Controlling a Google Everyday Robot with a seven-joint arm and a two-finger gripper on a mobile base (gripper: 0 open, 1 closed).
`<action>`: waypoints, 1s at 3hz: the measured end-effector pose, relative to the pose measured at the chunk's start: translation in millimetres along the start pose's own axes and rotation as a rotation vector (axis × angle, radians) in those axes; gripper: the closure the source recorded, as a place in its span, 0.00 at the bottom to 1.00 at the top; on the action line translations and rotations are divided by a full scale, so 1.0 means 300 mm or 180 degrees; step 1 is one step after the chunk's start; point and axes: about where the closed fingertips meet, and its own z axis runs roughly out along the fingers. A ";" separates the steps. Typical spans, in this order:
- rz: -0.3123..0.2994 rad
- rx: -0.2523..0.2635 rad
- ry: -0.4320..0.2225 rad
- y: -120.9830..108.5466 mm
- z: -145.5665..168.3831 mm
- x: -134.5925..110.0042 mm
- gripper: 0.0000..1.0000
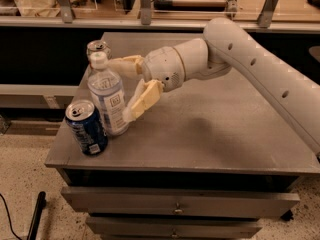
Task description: Move blue plastic bottle near pepsi can
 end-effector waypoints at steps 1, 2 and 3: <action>0.0000 -0.0001 -0.0001 0.000 0.000 0.000 0.00; -0.0131 0.0222 -0.0027 0.011 -0.123 -0.034 0.00; -0.0264 0.0598 -0.0004 0.042 -0.293 -0.079 0.00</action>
Offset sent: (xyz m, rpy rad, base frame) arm 0.0272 -0.0945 0.0397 0.0651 -0.1152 -0.1722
